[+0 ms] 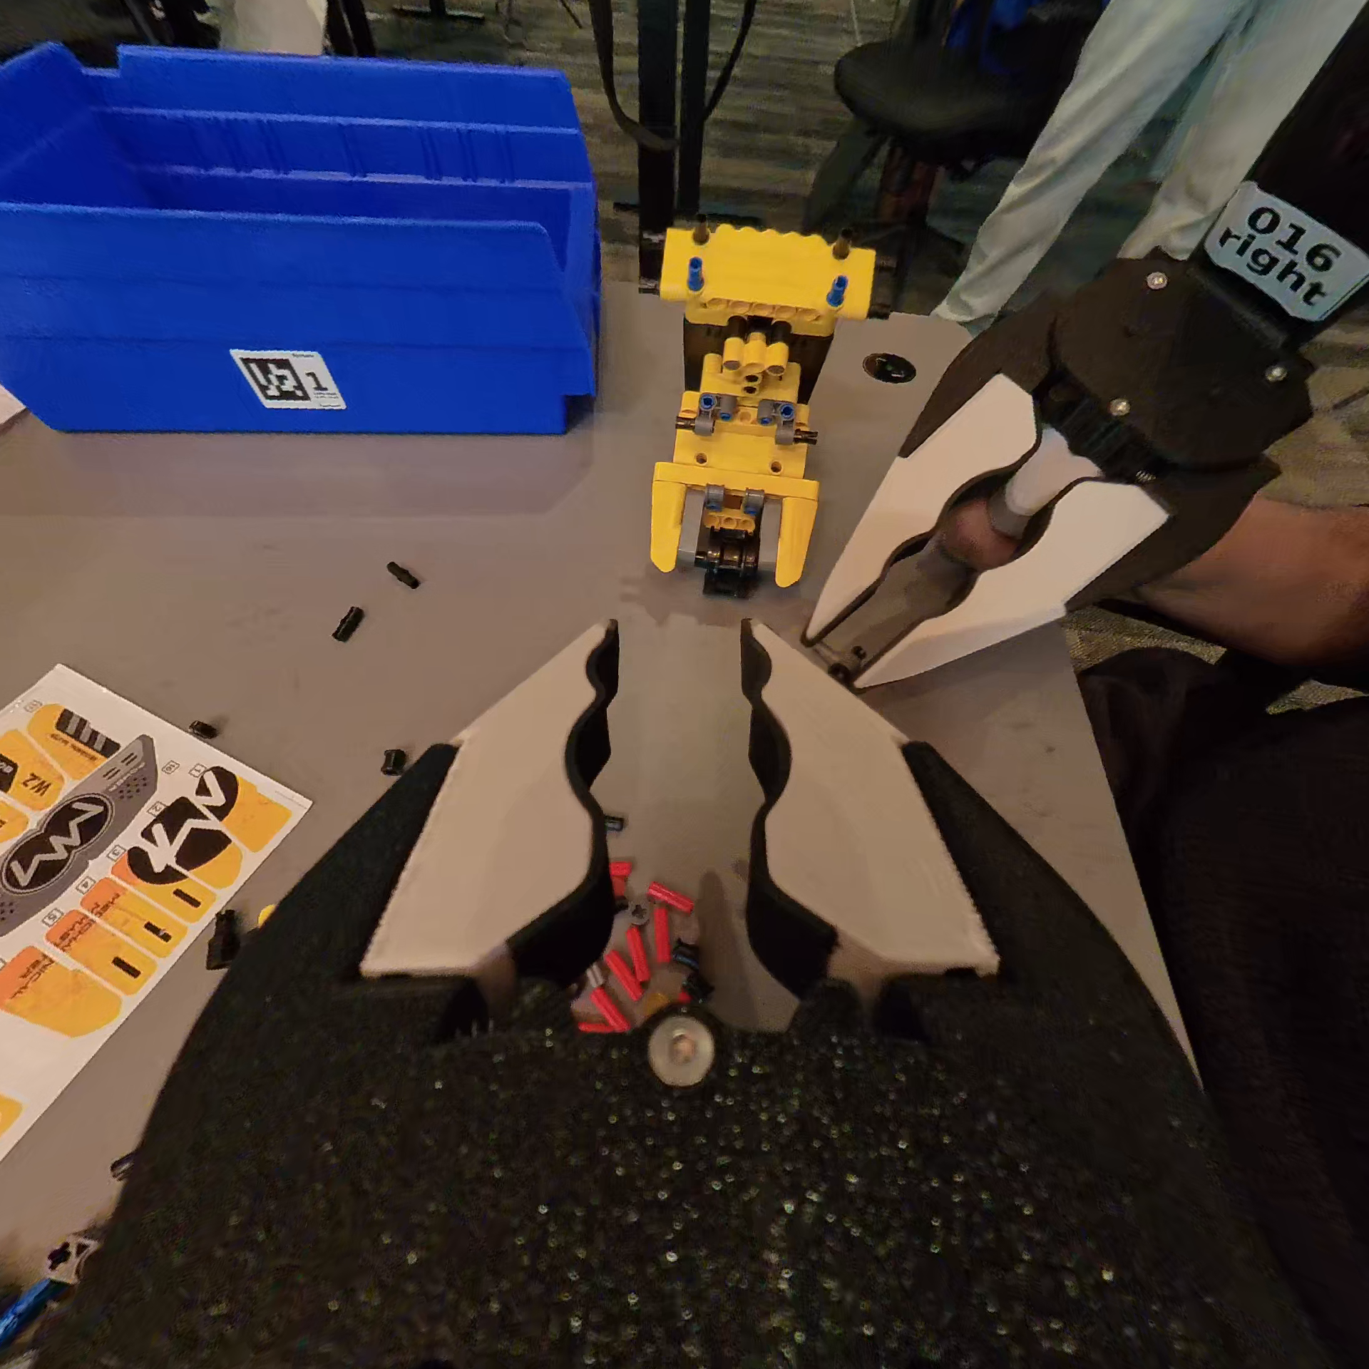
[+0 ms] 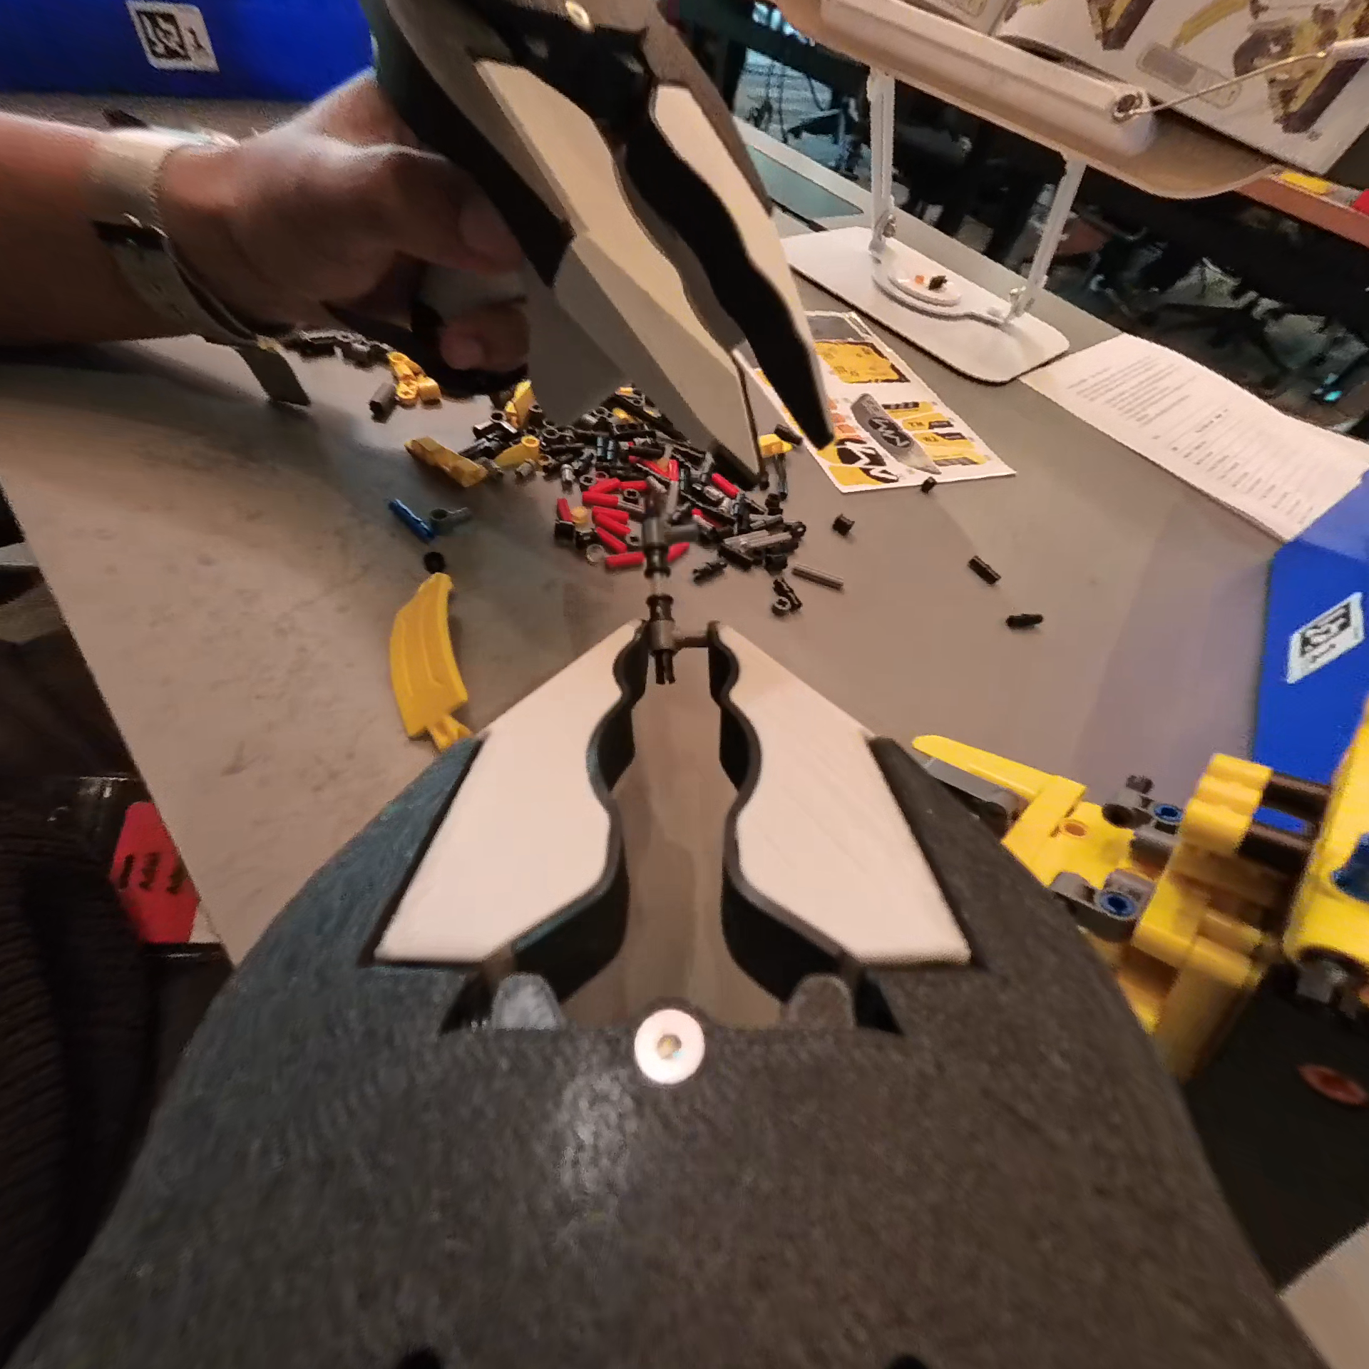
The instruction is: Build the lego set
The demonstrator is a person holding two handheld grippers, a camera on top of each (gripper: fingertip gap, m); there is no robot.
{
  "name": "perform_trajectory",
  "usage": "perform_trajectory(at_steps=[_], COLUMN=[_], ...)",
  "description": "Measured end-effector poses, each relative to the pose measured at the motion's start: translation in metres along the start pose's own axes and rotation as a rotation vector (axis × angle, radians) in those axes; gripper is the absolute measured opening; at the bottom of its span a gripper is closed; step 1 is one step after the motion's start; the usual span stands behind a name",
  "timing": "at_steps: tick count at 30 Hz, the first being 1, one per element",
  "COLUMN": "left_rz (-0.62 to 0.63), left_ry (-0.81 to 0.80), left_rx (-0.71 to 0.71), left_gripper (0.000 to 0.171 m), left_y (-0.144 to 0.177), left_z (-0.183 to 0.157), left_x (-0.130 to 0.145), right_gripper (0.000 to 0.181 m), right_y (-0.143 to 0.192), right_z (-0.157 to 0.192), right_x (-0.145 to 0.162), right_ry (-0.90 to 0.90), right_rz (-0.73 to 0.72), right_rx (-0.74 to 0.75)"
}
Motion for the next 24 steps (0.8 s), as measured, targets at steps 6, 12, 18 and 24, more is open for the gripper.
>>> perform_trajectory(at_steps=[6, 12, 18, 24], left_rz=[0.002, -0.017, -0.031, -0.083], left_ry=[0.014, 0.019, 0.041, 0.159], left_rx=[-0.009, -0.015, -0.028, 0.041], left_gripper=[0.033, 0.033, 0.033, 0.033], left_y=[-0.001, 0.002, 0.005, 0.008], left_z=[0.003, 0.003, 0.006, 0.008], left_x=[0.002, -0.001, -0.002, -0.004], right_gripper=[0.014, 0.014, 0.014, 0.014], right_y=[0.01, 0.015, 0.013, 0.018], right_z=[-0.002, -0.008, -0.005, -0.011], right_x=[-0.007, -0.011, -0.009, -0.013], right_ry=[-0.093, -0.17, -0.132, -0.123], right_rz=[-0.082, -0.128, -0.104, -0.163], right_rx=[-0.096, -0.137, -0.114, -0.038])
Point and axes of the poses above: each gripper's, where its closed fingertips meet, y back along the fingers, x out of its underside, z = x × y across the jaws, the point moved 4 cm from there along y, back along the fingers, and after that the axes turned 7 degrees about -y, right-handed, at the moved point
